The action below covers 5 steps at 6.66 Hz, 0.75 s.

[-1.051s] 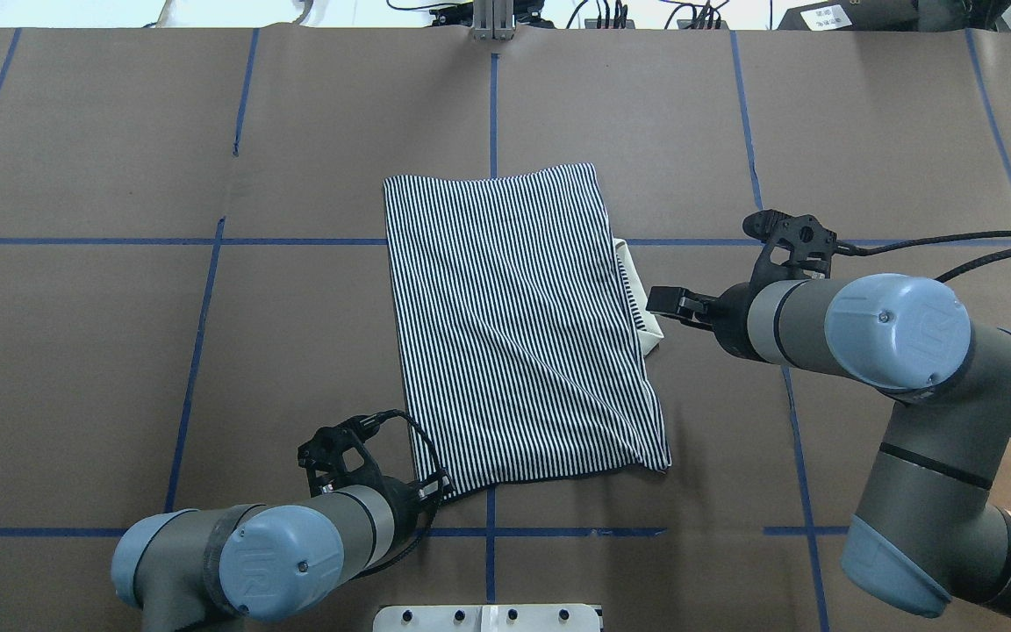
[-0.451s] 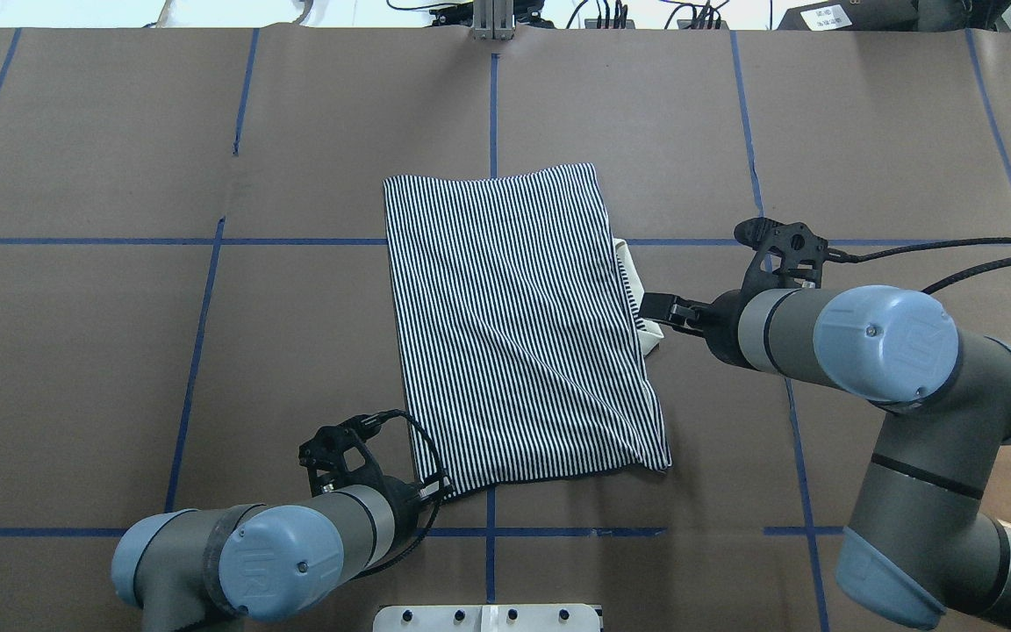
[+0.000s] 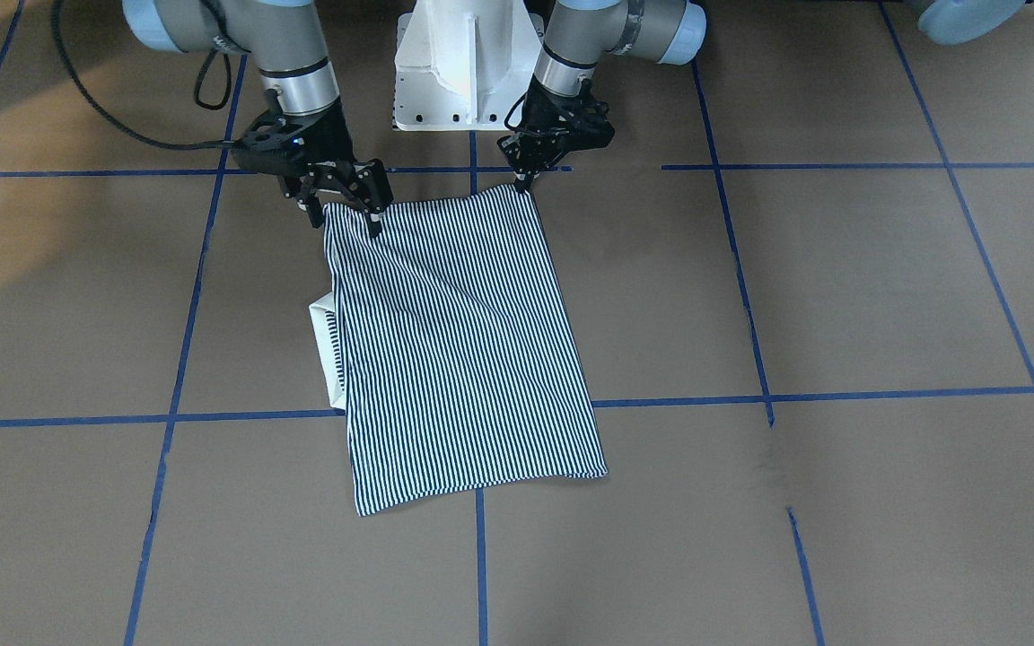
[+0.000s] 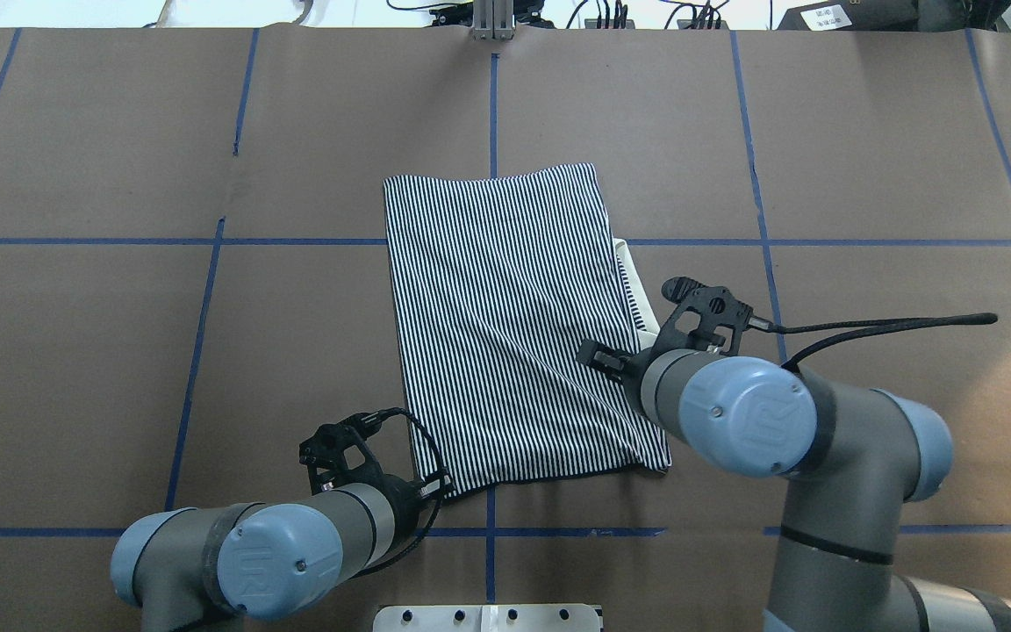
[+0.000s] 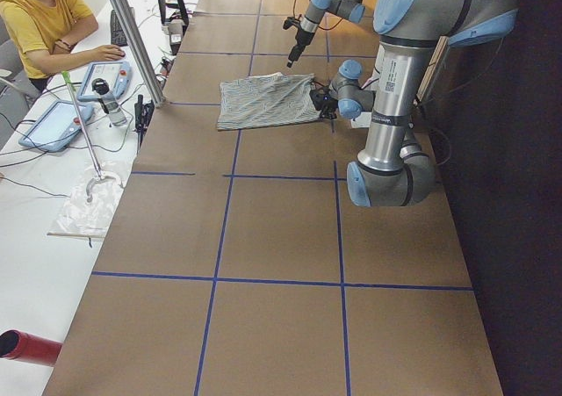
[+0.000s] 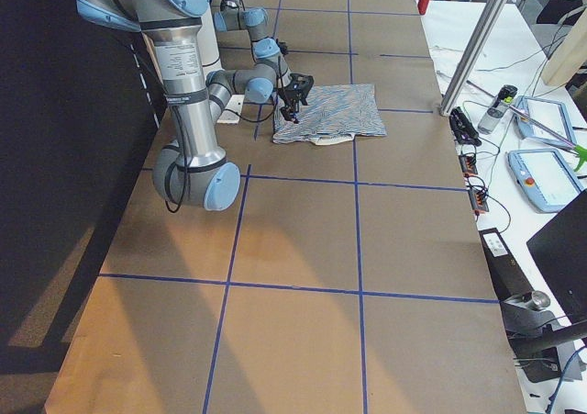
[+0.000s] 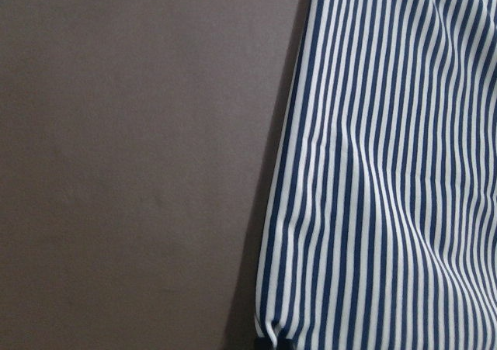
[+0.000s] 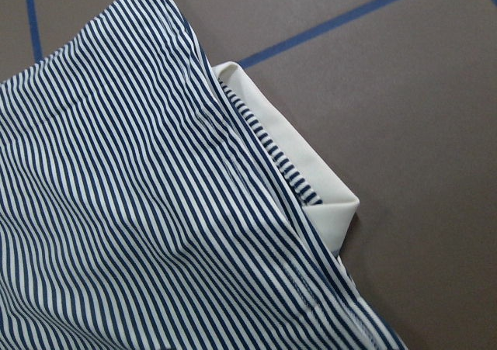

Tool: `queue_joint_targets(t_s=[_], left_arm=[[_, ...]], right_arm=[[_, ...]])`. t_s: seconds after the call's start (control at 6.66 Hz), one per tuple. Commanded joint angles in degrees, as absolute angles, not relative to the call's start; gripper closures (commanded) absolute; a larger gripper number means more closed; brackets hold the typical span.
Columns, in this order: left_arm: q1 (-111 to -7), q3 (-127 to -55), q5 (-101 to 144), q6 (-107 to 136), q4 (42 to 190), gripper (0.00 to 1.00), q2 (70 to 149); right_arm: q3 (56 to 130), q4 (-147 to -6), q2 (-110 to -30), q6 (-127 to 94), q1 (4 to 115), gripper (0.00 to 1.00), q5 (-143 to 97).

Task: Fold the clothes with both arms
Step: 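Move the right gripper toward the polo's near corner beside the left gripper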

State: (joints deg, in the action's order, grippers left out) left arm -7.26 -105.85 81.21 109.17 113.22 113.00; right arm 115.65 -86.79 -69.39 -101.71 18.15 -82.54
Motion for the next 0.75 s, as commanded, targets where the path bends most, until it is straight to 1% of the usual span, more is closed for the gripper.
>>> queue_joint_targets(t_s=[0.0, 0.45, 0.6], left_arm=[[-7.2, -106.1, 81.2, 109.1, 113.4, 1.0, 113.6], [-7.2, -106.0, 81.3, 109.1, 113.5, 1.0, 113.7], [-7.2, -105.6, 81.3, 109.1, 113.6, 1.0, 113.7]], right_arm=[[113.7, -93.1, -67.6, -112.2, 14.4, 0.26, -81.3], [109.4, -93.4, -67.6, -114.5, 14.1, 0.26, -81.5], [109.4, -93.5, -67.6, -114.6, 13.9, 0.26, -81.6]])
